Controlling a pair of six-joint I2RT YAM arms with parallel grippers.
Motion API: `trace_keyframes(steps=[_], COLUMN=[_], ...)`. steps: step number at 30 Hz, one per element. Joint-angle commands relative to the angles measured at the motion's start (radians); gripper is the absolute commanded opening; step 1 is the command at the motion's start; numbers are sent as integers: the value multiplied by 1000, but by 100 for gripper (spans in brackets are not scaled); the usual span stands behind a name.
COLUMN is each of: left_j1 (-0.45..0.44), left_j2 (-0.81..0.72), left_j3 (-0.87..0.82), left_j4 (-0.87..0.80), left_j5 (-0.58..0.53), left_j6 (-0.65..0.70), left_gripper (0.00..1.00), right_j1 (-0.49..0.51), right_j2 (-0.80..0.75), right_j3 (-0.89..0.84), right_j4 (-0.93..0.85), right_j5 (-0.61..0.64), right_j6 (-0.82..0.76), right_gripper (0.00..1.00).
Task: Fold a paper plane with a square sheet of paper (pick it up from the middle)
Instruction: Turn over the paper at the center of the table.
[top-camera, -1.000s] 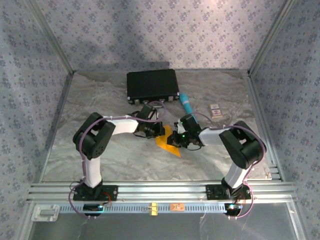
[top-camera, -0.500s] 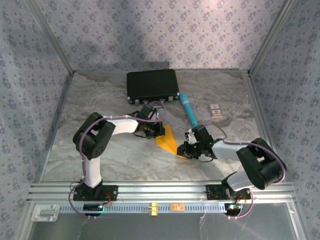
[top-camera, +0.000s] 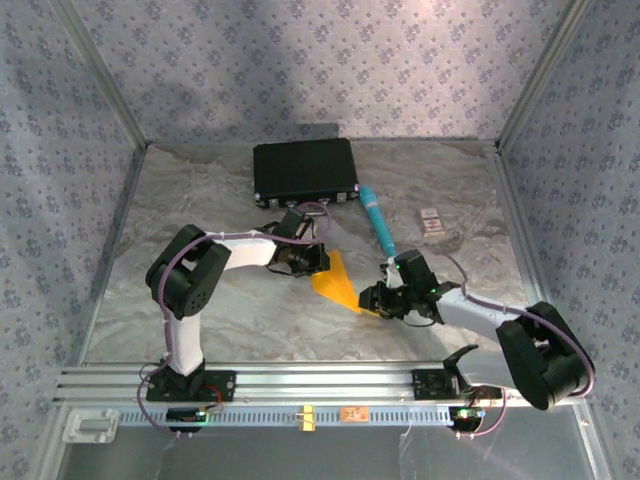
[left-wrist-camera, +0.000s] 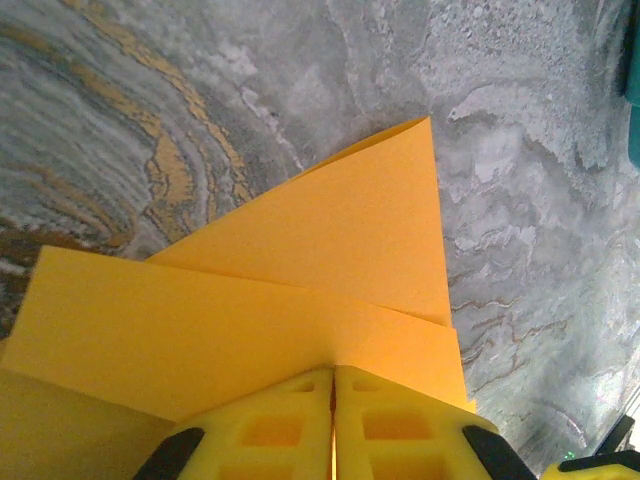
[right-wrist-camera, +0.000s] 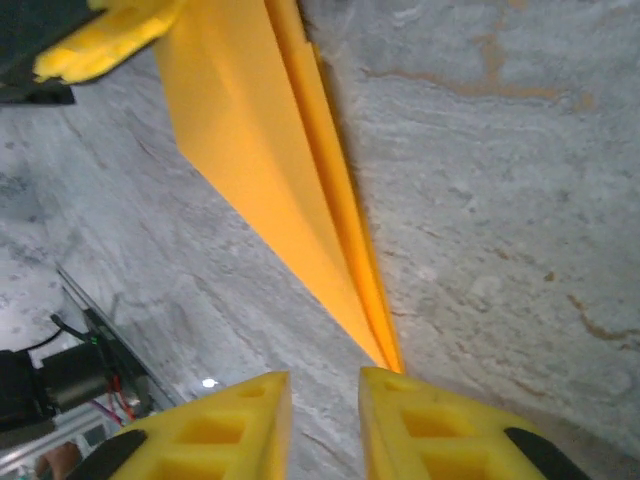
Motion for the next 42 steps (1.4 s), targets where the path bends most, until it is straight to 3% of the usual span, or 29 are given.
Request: trace_keyframes(steps=[1,8,42], left_j1=[8,15,15], left_j2=[20,17,35], left_j3=[-15,-25,-34], left_j4=[-34,-28,6], left_j5=[-13,-11,11], left_j6=[-12,-20,-41], left_gripper=[8,9,8], right_j1=[-4,-5,-6], right_j2=[3,51,113], right_j3=[28,0,-5], right_j4=[-54,-36,107], right_j5=[-4,-12,-81], right_j6=[28,49,83], right_gripper=[33,41,36])
